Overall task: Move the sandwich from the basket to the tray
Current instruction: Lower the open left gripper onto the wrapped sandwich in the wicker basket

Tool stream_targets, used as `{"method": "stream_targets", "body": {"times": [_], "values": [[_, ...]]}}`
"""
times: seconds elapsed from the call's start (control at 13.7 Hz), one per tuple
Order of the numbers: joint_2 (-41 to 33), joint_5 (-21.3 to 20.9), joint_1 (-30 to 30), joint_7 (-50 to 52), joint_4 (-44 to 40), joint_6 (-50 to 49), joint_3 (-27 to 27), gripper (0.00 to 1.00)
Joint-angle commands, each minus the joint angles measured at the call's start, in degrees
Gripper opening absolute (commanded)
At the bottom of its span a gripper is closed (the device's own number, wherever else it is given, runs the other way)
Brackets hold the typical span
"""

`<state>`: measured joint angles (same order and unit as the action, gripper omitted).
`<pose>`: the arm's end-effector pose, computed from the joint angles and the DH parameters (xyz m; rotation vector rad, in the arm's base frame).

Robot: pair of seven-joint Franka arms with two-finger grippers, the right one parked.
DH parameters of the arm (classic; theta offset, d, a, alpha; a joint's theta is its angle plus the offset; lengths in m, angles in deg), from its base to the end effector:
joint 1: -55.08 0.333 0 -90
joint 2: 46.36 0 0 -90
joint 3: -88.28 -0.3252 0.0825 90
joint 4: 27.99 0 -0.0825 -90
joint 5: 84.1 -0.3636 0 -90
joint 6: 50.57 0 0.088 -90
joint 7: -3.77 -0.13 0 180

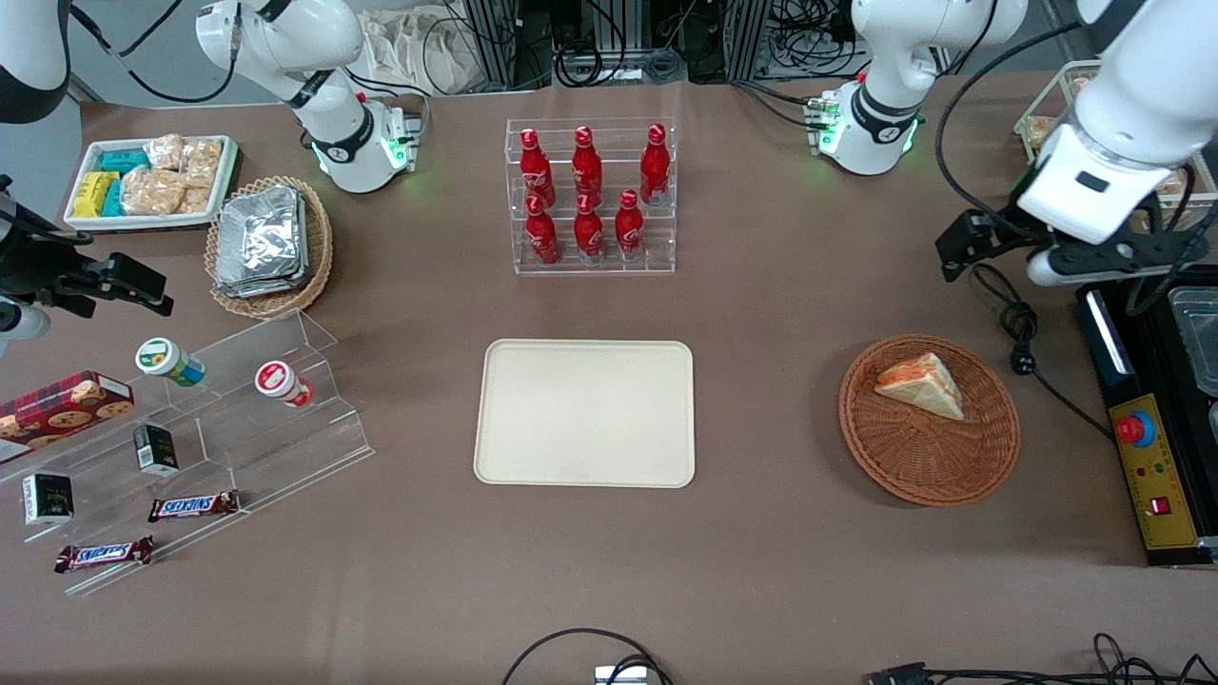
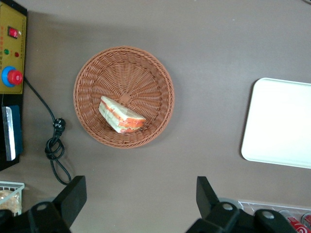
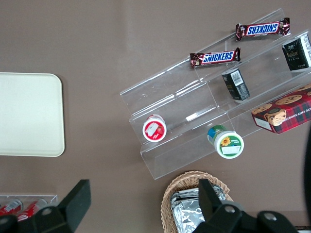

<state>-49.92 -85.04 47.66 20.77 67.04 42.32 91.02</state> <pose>0.5110 -0.0903 0.6080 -3.1227 -0.1857 -0.0447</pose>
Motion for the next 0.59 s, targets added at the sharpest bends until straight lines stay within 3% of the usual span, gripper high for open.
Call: {"method": "stream_targets", "body": {"times": [0.0, 0.37, 0.51], "values": [[-0.8, 1.6, 3.3, 0.1, 1.0, 0.1, 2.2, 1.00], [0.5, -1.3, 3.4, 0.6, 6.5, 5.1, 1.9, 1.00], [1.7, -0.2, 3.4, 13.8, 7.8, 7.0, -0.1, 0.99]]}}
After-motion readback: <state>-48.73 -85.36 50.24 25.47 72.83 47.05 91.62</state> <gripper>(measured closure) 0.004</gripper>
